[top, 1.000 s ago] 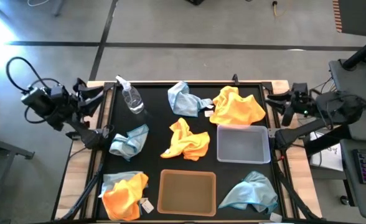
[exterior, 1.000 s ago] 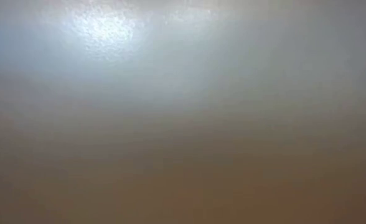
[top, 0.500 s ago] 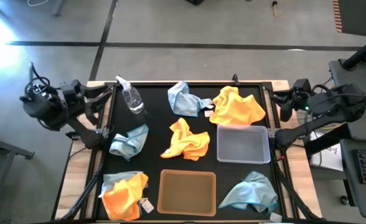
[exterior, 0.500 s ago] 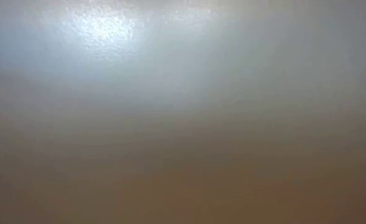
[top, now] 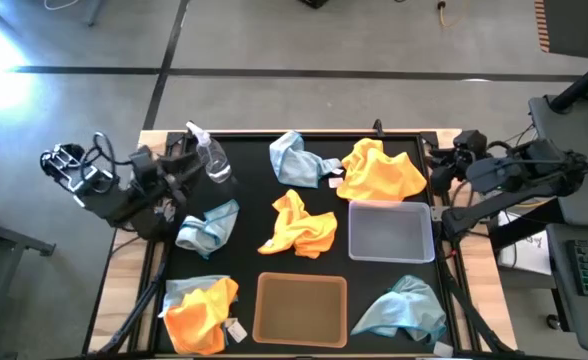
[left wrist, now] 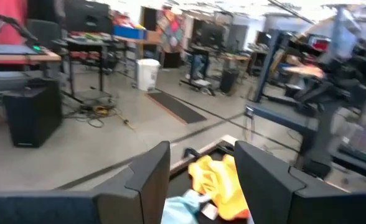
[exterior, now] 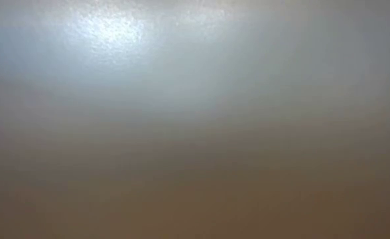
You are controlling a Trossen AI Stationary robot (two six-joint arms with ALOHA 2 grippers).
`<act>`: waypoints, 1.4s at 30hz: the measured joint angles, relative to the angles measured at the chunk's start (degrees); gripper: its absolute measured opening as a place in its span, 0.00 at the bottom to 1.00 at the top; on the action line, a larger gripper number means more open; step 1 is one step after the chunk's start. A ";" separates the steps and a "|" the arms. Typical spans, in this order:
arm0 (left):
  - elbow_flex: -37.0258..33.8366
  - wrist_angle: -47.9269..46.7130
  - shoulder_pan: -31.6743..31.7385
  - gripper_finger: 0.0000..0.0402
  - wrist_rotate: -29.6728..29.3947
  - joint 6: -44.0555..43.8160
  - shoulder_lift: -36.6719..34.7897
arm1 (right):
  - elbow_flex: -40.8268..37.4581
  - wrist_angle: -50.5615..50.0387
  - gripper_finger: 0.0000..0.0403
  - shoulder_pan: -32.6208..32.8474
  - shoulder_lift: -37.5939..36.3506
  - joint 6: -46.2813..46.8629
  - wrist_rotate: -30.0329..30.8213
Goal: Sort microfiber towel by color & place in baskets
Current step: Put the orange microfiber towel into the transparent bin
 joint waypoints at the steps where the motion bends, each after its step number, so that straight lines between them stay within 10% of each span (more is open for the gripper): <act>1: 0.16 0.08 0.91 0.41 2.36 -0.05 0.75 | 0.00 -0.01 0.31 -0.79 0.49 -0.47 0.05; 14: 3.65 0.73 10.72 0.41 21.04 3.10 9.87 | -0.02 0.03 0.30 -17.14 6.59 -23.37 -10.46; 33: 10.25 -0.62 12.96 0.41 20.98 8.43 16.85 | -2.18 7.17 0.31 -44.17 18.84 -38.49 -19.28; 42: 10.16 -1.12 15.12 0.41 20.82 10.03 17.39 | -6.37 20.57 0.31 -50.07 22.29 -41.41 -32.87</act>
